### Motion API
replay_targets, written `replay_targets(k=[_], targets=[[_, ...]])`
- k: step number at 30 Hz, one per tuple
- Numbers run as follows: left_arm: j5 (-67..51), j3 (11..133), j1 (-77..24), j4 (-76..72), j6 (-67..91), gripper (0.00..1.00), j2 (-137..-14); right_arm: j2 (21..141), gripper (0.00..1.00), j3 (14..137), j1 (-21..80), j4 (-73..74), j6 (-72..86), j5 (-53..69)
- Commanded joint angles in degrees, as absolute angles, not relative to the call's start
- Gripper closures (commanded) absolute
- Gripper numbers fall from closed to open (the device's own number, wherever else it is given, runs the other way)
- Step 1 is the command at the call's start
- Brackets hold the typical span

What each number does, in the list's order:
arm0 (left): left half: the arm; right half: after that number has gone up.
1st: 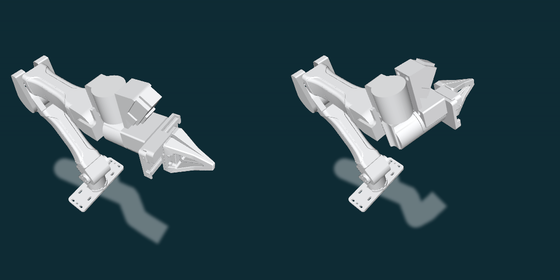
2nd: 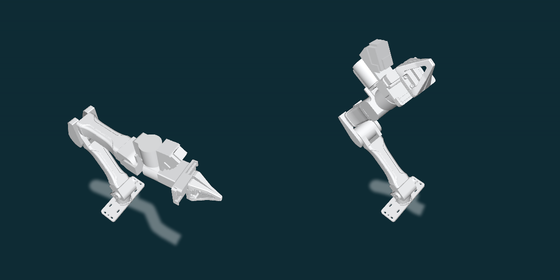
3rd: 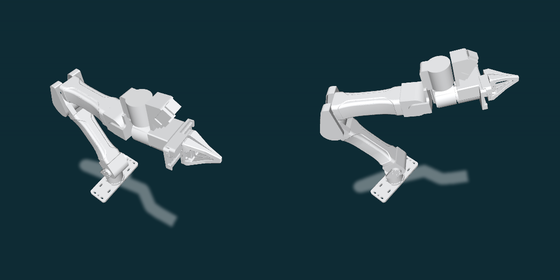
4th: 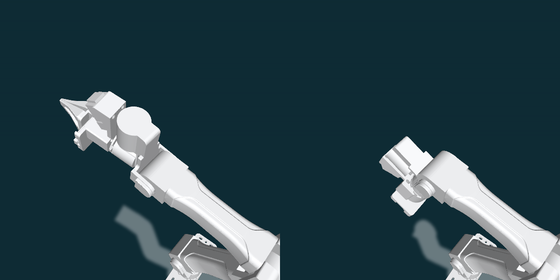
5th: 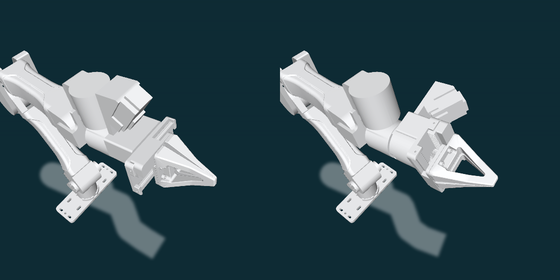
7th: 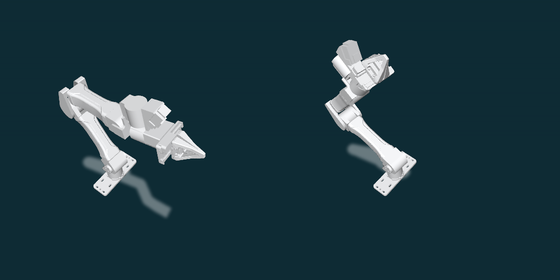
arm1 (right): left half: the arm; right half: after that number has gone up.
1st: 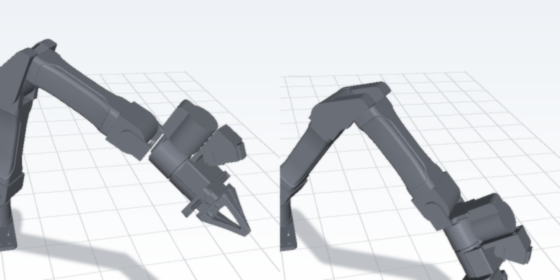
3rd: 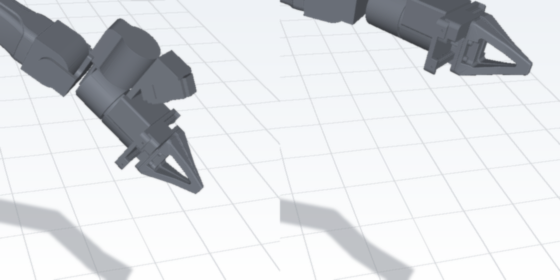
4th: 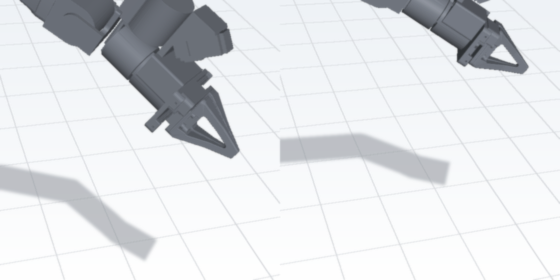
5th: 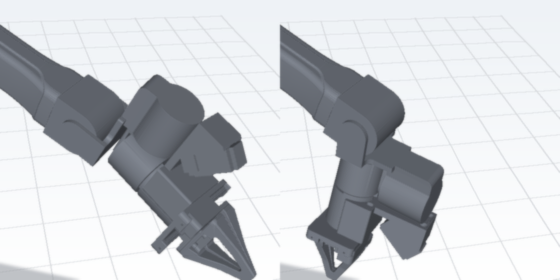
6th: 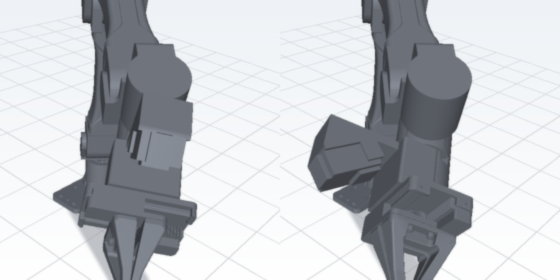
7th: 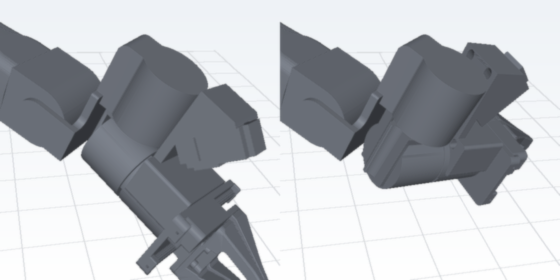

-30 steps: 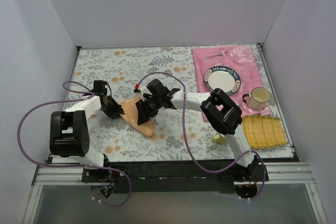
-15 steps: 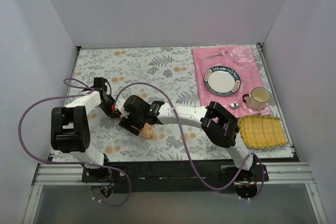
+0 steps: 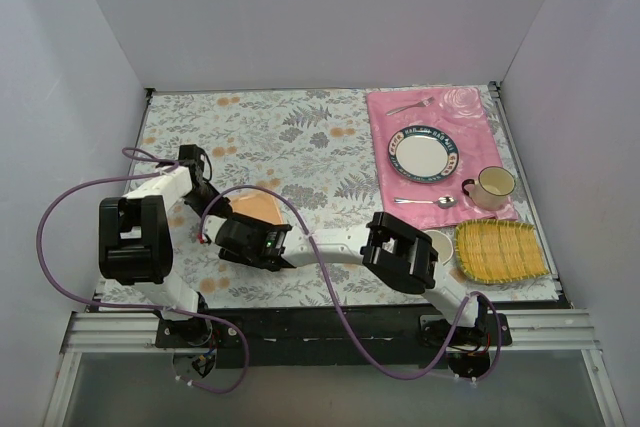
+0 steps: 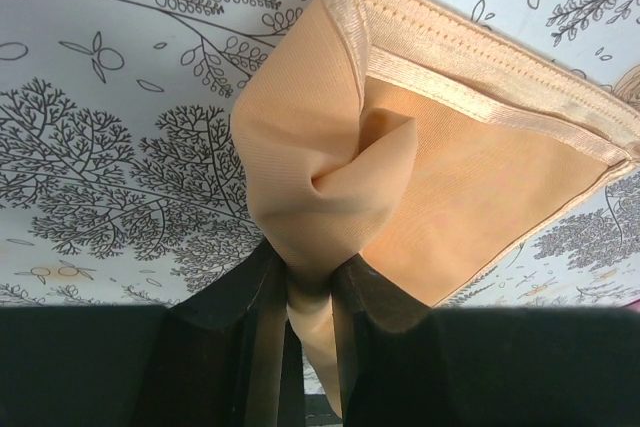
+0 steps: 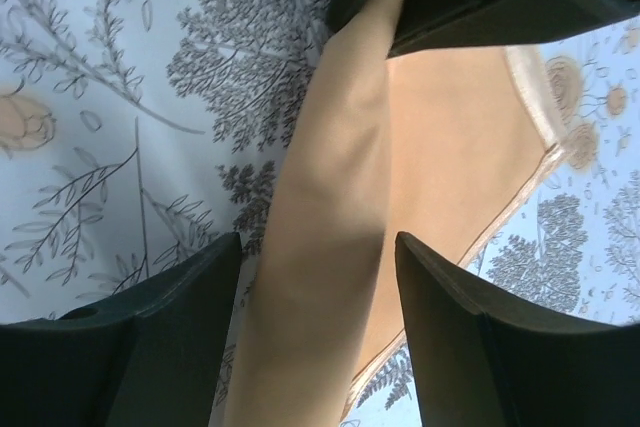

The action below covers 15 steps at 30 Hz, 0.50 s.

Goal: Fold the napkin, place the utensils inside, and roll it up
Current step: Roll the napkin with the utensil

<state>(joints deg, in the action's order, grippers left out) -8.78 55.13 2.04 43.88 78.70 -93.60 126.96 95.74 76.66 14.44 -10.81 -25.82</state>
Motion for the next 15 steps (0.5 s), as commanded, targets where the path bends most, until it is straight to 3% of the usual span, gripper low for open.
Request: replay_targets(k=[1, 3, 10, 12, 14, 15], targets=[[-9.8, 57.0, 2.3, 46.4, 79.0, 1.0, -93.2, 127.2, 0.33, 94.3, 77.0, 9.2, -12.7, -33.0], [-10.6, 57.3, 2.3, 46.6, 78.7, 1.0, -93.3, 127.4, 0.37, 93.7, 76.9, 8.0, -12.8, -33.6], [-13.2, 56.9, 2.3, 43.4, 75.9, 1.0, -91.9, 128.6, 0.74, 94.1, 76.8, 9.1, -12.3, -31.3], [-12.9, 56.5, 2.3, 42.0, 74.9, 1.0, -91.2, 128.4, 0.8, 93.7, 76.6, 9.2, -10.9, -28.6], [-11.9, 56.5, 2.2, 41.1, 74.3, 0.97, -90.4, 128.0, 0.85, 93.4, 75.9, 10.0, -9.3, -25.7], [-11.6, 56.7, 2.3, 40.3, 74.1, 0.89, -90.3, 128.0, 0.88, 93.4, 75.2, 10.2, -7.5, -22.6]])
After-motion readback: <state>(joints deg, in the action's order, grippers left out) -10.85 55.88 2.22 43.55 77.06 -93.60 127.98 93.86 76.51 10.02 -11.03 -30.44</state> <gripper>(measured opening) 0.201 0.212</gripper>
